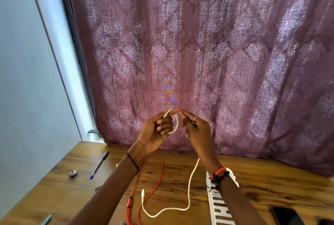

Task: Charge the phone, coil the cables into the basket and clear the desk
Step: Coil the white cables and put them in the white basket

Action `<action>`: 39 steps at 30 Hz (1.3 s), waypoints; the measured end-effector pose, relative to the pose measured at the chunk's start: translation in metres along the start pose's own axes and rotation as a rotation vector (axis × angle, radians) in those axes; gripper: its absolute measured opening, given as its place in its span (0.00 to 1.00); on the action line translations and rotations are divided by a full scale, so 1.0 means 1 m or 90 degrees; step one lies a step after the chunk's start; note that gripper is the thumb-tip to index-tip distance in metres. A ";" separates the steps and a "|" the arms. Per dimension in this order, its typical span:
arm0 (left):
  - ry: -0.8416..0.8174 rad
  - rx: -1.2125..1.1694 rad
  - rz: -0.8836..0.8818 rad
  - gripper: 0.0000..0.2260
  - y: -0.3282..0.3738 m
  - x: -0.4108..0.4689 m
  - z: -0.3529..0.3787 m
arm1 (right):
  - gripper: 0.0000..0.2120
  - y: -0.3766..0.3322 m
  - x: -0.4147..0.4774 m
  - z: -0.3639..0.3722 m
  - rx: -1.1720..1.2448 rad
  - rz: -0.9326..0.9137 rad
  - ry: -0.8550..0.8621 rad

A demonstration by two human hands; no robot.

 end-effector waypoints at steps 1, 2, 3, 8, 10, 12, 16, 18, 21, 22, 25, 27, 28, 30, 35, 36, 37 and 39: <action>-0.001 -0.016 0.007 0.17 0.000 0.001 0.000 | 0.18 0.000 -0.001 0.002 -0.023 -0.009 -0.008; 0.003 -0.028 0.015 0.17 0.001 0.001 -0.001 | 0.19 0.001 -0.002 0.004 -0.045 -0.017 -0.017; 0.009 -0.037 0.023 0.17 0.001 0.002 -0.003 | 0.20 0.002 -0.003 0.005 -0.069 -0.024 -0.023; 0.024 -0.064 0.060 0.18 0.011 0.007 -0.006 | 0.22 0.010 -0.008 0.020 -0.165 -0.014 -0.077; 0.037 -0.054 0.082 0.18 0.020 0.011 -0.006 | 0.21 0.020 -0.014 0.029 -0.214 0.023 -0.121; 0.055 -0.045 0.118 0.17 0.035 0.012 -0.009 | 0.20 0.030 -0.022 0.041 -0.271 0.053 -0.188; 0.063 -0.072 0.154 0.16 0.059 0.013 -0.015 | 0.23 0.036 -0.039 0.059 -0.343 0.078 -0.300; 0.114 -0.009 0.175 0.16 0.066 0.013 -0.018 | 0.23 0.030 -0.041 0.062 -0.362 0.055 -0.320; 0.228 0.201 0.252 0.16 0.075 0.006 -0.016 | 0.20 0.010 -0.035 0.063 -0.344 0.014 -0.319; 0.262 0.278 0.286 0.14 0.078 0.001 -0.013 | 0.19 0.004 -0.033 0.061 -0.331 0.006 -0.308; 0.358 0.460 0.366 0.10 0.087 -0.014 -0.004 | 0.14 -0.012 -0.025 0.054 -0.325 -0.007 -0.295; 0.388 0.558 0.378 0.10 0.088 -0.019 0.003 | 0.11 -0.020 -0.022 0.049 -0.319 -0.003 -0.295; 0.389 0.616 0.377 0.10 0.086 -0.019 0.007 | 0.11 -0.024 -0.020 0.047 -0.313 -0.001 -0.296; 0.376 0.722 0.363 0.11 0.080 -0.017 0.016 | 0.10 -0.032 -0.018 0.043 -0.316 -0.002 -0.300; 0.367 0.885 0.360 0.11 0.078 -0.024 0.031 | 0.07 -0.054 -0.004 0.022 -0.379 -0.018 -0.322; 0.376 0.908 0.362 0.12 0.079 -0.027 0.032 | 0.06 -0.059 0.001 0.016 -0.379 -0.024 -0.315; 0.378 0.913 0.358 0.12 0.080 -0.031 0.032 | 0.04 -0.064 0.006 0.010 -0.371 -0.030 -0.306; 0.338 0.879 0.319 0.12 0.077 -0.034 0.031 | 0.05 -0.072 0.017 -0.002 -0.346 -0.044 -0.281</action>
Point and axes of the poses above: each hand's wrist, its own x-axis towards the middle knuckle, its own z-axis out of the palm, y = z × x, the point moved 10 cm from there along x, towards the middle knuckle, and after that the axes turned 15 degrees about -z, right-handed, at the moved point
